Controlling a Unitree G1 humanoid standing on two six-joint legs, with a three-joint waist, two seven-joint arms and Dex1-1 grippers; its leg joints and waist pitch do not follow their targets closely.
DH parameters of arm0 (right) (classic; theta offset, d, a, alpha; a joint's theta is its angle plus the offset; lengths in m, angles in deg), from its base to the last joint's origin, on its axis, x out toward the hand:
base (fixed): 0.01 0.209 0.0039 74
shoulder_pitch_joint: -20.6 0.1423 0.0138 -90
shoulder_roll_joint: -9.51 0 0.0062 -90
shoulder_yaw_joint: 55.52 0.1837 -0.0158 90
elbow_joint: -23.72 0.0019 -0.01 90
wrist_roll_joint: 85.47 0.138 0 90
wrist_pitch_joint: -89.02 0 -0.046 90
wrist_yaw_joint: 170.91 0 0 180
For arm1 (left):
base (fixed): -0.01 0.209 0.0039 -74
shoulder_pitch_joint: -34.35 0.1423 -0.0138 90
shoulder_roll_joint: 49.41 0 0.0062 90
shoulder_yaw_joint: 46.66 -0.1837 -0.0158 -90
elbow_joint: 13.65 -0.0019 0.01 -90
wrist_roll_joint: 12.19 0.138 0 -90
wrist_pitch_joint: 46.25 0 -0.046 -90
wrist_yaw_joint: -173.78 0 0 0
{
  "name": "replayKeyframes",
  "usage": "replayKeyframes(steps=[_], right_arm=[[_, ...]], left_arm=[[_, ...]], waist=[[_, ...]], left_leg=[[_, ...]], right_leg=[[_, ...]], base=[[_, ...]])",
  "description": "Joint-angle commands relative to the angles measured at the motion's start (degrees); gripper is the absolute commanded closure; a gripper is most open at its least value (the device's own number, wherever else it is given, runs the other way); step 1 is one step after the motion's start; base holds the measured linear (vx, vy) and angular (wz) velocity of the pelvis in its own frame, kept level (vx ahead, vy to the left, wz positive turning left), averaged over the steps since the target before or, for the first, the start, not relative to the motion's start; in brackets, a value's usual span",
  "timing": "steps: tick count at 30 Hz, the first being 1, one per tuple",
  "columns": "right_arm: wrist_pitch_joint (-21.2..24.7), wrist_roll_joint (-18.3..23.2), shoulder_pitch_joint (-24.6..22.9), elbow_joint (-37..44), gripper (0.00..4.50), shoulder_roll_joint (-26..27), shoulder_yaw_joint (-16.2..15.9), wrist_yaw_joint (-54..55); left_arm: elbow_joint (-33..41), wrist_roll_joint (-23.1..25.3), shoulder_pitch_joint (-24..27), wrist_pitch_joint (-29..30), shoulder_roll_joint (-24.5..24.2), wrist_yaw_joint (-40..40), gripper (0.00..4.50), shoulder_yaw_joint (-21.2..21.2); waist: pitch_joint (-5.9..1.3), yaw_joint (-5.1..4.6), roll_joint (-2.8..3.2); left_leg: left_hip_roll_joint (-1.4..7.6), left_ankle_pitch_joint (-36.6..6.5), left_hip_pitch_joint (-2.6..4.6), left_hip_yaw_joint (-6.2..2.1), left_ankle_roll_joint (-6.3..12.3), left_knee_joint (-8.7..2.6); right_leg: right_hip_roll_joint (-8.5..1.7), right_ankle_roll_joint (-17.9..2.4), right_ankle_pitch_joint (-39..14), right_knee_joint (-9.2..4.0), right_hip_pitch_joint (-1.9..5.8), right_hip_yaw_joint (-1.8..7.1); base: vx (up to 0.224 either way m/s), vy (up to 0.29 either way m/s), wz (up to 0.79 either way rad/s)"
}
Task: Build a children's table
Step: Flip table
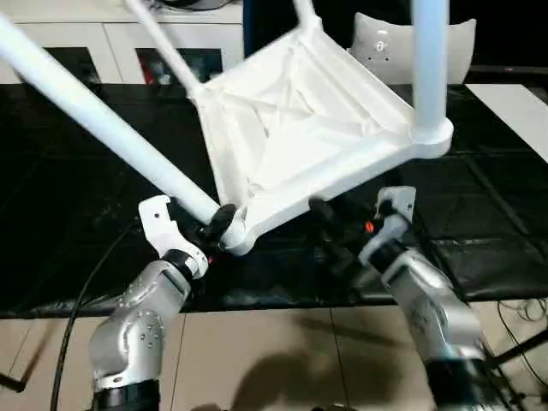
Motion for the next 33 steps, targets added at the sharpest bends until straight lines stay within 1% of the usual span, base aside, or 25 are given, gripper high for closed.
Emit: replayKeyframes(steps=[1, 2, 3, 4, 5, 6, 8, 9, 10, 12, 13, 14, 15, 17, 18, 19, 21, 23, 24, 25, 26, 27, 28, 30, 33], right_arm=[[0.14, 1.61, 2.77, -3.03, 0.00, 1.01, 1.90, 1.54], [-0.24, 2.48, 4.54, -5.73, 0.00, 1.66, 3.21, 2.88], [-0.58, 3.56, 6.20, -8.06, 0.00, 2.22, 3.93, 2.45], [-0.69, 3.86, 6.64, -8.69, 0.00, 2.34, 4.08, 2.25], [-0.69, 3.86, 6.64, -8.69, 0.00, 2.34, 4.08, 2.25], [-0.82, 5.36, 8.31, -10.81, 0.00, 3.10, 4.92, 1.32], [-2.30, 6.18, 11.39, -15.31, 0.00, 4.10, 6.47, 1.40], [-3.14, 6.56, 13.15, -17.89, 0.00, 4.63, 7.51, 1.56], [-3.31, 6.79, 13.51, -18.27, 0.00, 4.78, 7.82, 1.54], [-4.44, 8.07, 15.54, -20.39, 0.00, 5.64, 9.55, 1.46], [-5.93, 9.96, 17.78, -22.77, 0.00, 6.51, 11.63, 0.91], [-6.60, 10.62, 18.61, -23.75, 0.29, 6.74, 12.36, 0.85], [-6.80, 11.36, 19.31, -24.46, 0.36, 7.02, 12.97, 0.78], [-6.54, 12.01, 19.59, -24.57, 0.42, 7.26, 13.28, 0.58], [-6.63, 12.06, 19.78, -24.87, 0.42, 7.33, 13.35, 0.20], [-6.41, 12.09, 19.88, -25.10, 0.71, 7.49, 13.33, -0.29], [-6.39, 11.69, 20.05, -25.80, 0.79, 7.51, 13.22, -0.80], [-6.77, 11.45, 20.18, -26.37, 0.99, 7.53, 13.22, -1.15], [-6.78, 11.10, 20.15, -26.56, 0.99, 7.44, 13.10, -0.99], [-7.04, 10.53, 20.29, -27.16, 1.12, 7.27, 12.97, -1.03], [-7.03, 10.15, 20.38, -27.57, 1.20, 7.14, 12.86, -1.06], [-7.20, 9.95, 20.41, -27.87, 1.31, 7.04, 12.72, -1.13], [-7.34, 9.91, 20.43, -28.04, 1.31, 7.00, 12.66, -1.22], [-7.73, 9.73, 20.37, -28.18, 1.55, 7.03, 12.53, -1.31], [-7.62, 9.76, 20.39, -28.35, 1.75, 7.11, 12.52, -1.55]], left_arm=[[-2.09, -4.25, 0.80, 3.71, 1.09, -1.41, 2.37, -1.81], [-2.02, -4.21, 0.71, 4.02, 1.12, -1.54, 2.37, -1.71], [-2.01, -4.21, 0.62, 4.25, 1.00, -1.85, 2.37, -1.84], [-2.01, -4.20, 0.59, 4.32, 0.96, -1.94, 2.37, -1.87], [-2.01, -4.20, 0.59, 4.32, 0.96, -1.94, 2.37, -1.87], [-1.96, -4.19, 0.47, 4.59, 0.82, -2.25, 2.37, -2.02], [-1.83, -4.21, 0.41, 5.15, 0.57, -2.43, 2.37, -2.17], [-1.82, -4.21, 0.33, 5.52, 0.34, -2.65, 2.37, -2.32], [-1.81, -4.21, 0.34, 5.55, 0.33, -2.68, 2.37, -2.35], [-1.70, -4.14, 0.40, 5.67, 0.28, -2.81, 2.37, -2.51], [-1.52, -4.03, 0.53, 5.84, 0.21, -3.00, 2.37, -2.71], [-1.46, -3.95, 0.58, 5.92, 0.21, -3.05, 2.37, -2.75], [-1.36, -3.82, 0.69, 5.98, 0.16, -3.08, 2.37, -2.81], [-1.25, -3.69, 0.82, 6.03, 0.11, -3.02, 2.37, -2.84], [-1.20, -3.60, 0.94, 6.05, 0.02, -3.00, 2.37, -2.88], [-1.22, -3.29, 1.19, 6.06, -0.33, -3.07, 2.37, -3.04], [-1.31, -3.05, 1.36, 6.03, -0.55, -3.09, 2.37, -3.12], [-1.38, -2.84, 1.35, 6.02, -0.74, -3.19, 2.37, -3.25], [-1.48, -2.74, 1.30, 5.97, -0.80, -3.23, 2.37, -3.30], [-1.58, -2.61, 1.26, 5.95, -0.89, -3.31, 2.37, -3.39], [-1.67, -2.51, 1.23, 5.92, -0.93, -3.36, 2.37, -3.46], [-1.71, -2.37, 1.27, 5.91, -0.94, -3.43, 2.37, -3.55], [-1.70, -2.29, 1.31, 5.92, -0.94, -3.47, 2.37, -3.60], [-1.66, -2.20, 1.41, 6.00, -1.02, -3.55, 2.37, -3.71], [-1.63, -1.87, 1.44, 6.06, -1.39, -3.60, 2.37, -3.97]], waist=[[-3.24, 0.12, -0.41], [-3.26, 0.13, -0.36], [-3.28, 0.16, -0.14], [-3.28, 0.21, -0.04], [-3.31, 0.34, -0.11], [-3.45, 0.47, -0.04], [-3.51, 0.60, -0.01], [-3.45, 0.63, 0.21], [-3.40, 0.57, 0.17], [-3.51, 0.83, 0.20], [-3.64, 0.84, 0.13], [-3.66, 0.86, 0.18], [-3.63, 0.84, 0.22], [-3.69, 0.92, 0.20], [-3.73, 0.99, 0.20], [-3.79, 0.99, 0.21], [-3.78, 1.00, 0.32], [-3.67, 0.94, 0.23], [-3.63, 0.97, 0.46], [-3.62, 0.91, 0.36], [-3.65, 0.88, 0.32], [-3.59, 0.83, 0.42], [-3.63, 0.85, 0.37], [-3.63, 0.88, 0.48], [-3.66, 0.88, 0.42]], left_leg=[[3.66, -5.82, -0.05, -1.56, 3.16, -4.86], [3.66, -5.83, 0.04, -1.51, 3.20, -4.85], [3.66, -6.14, 0.13, -1.54, 3.14, -4.87], [3.68, -6.19, 0.16, -1.52, 3.07, -4.83], [3.69, -5.65, 0.11, -1.48, 3.07, -4.81], [3.74, -4.94, 0.13, -1.51, 3.23, -4.77], [3.78, -4.65, 0.19, -1.46, 3.42, -4.73], [3.72, -5.29, 0.17, -1.44, 3.21, -4.77], [3.77, -5.50, 0.18, -1.42, 3.11, -4.82], [3.82, -5.22, 0.31, -1.39, 3.07, -4.79], [3.85, -4.33, 0.26, -1.40, 3.22, -4.76], [3.84, -4.02, 0.29, -1.38, 3.36, -4.72], [3.84, -4.04, 0.29, -1.32, 3.59, -4.70], [3.78, -3.09, 0.24, -1.30, 3.87, -4.61], [3.85, -2.14, 0.24, -1.34, 4.36, -4.56], [3.83, -1.89, 0.25, -1.28, 4.55, -4.50], [3.77, -2.15, 0.23, -1.28, 4.73, -4.51], [3.75, -3.52, 0.23, -1.21, 4.46, -4.60], [3.78, -4.29, 0.24, -1.27, 4.05, -4.67], [3.81, -4.48, 0.26, -1.27, 3.83, -4.70], [3.79, -4.38, 0.24, -1.29, 3.69, -4.70], [3.78, -4.70, 0.28, -1.28, 3.38, -4.73], [3.77, -4.72, 0.32, -1.25, 3.36, -4.70], [3.78, -4.58, 0.28, -1.29, 3.39, -4.72], [3.80, -4.40, 0.25, -1.32, 3.55, -4.73]], right_leg=[[-4.08, -10.26, -15.51, -4.13, 2.84, 3.44], [-4.09, -10.36, -15.58, -4.18, 2.76, 3.44], [-4.10, -10.66, -15.88, -4.16, 2.71, 3.35], [-4.06, -10.62, -15.79, -4.18, 2.68, 3.35], [-4.03, -10.64, -14.89, -4.13, 2.77, 3.36], [-4.04, -10.85, -13.62, -3.81, 2.82, 3.37], [-4.07, -11.22, -12.82, -3.77, 2.79, 3.35], [-4.14, -11.72, -13.62, -3.79, 2.77, 3.29], [-4.14, -11.75, -13.95, -3.86, 2.77, 3.31], [-4.19, -11.73, -13.37, -3.74, 2.80, 3.35], [-4.16, -12.12, -11.82, -3.46, 2.87, 3.30], [-4.17, -12.37, -11.26, -3.39, 2.85, 3.30], [-4.15, -12.66, -10.96, -3.38, 2.84, 3.29], [-4.12, -12.84, -9.92, -3.24, 2.92, 3.30], [-4.13, -13.12, -8.79, -3.05, 2.96, 3.29], [-4.06, -13.33, -8.09, -2.96, 2.94, 3.26], [-4.10, -13.66, -7.86, -2.94, 2.98, 3.26], [-4.12, -13.54, -9.55, -3.20, 2.95, 3.24], [-4.15, -13.27, -10.67, -3.32, 2.95, 3.24], [-4.12, -13.13, -10.88, -3.39, 2.93, 3.25], [-4.09, -13.08, -10.79, -3.33, 2.96, 3.24], [-4.03, -13.05, -10.89, -3.40, 2.90, 3.24], [-4.05, -13.02, -10.82, -3.40, 2.91, 3.26], [-4.05, -13.11, -10.34, -3.32, 2.92, 3.26], [-4.06, -13.26, -10.08, -3.26, 2.96, 3.24]], base=[[0.000, 0.000, 0.00], [0.000, 0.000, 0.00], [0.000, 0.000, 0.00], [0.000, 0.000, 0.00], [0.000, 0.000, 0.00], [0.000, 0.000, 0.00], [0.000, 0.000, 0.00], [0.000, 0.000, 0.00], [0.000, 0.000, 0.00], [0.000, 0.000, 0.00], [0.000, 0.000, 0.00], [0.000, 0.000, 0.00], [0.000, 0.000, 0.00], [0.000, 0.000, 0.00], [0.000, 0.000, 0.00], [0.000, 0.000, 0.00], [0.000, 0.000, 0.00], [0.000, 0.000, 0.00], [0.000, 0.000, 0.00], [0.000, 0.000, 0.00], [0.000, 0.000, 0.00], [0.000, 0.000, 0.00], [0.000, 0.000, 0.00], [0.000, 0.000, 0.00], [0.000, 0.000, 0.00]])
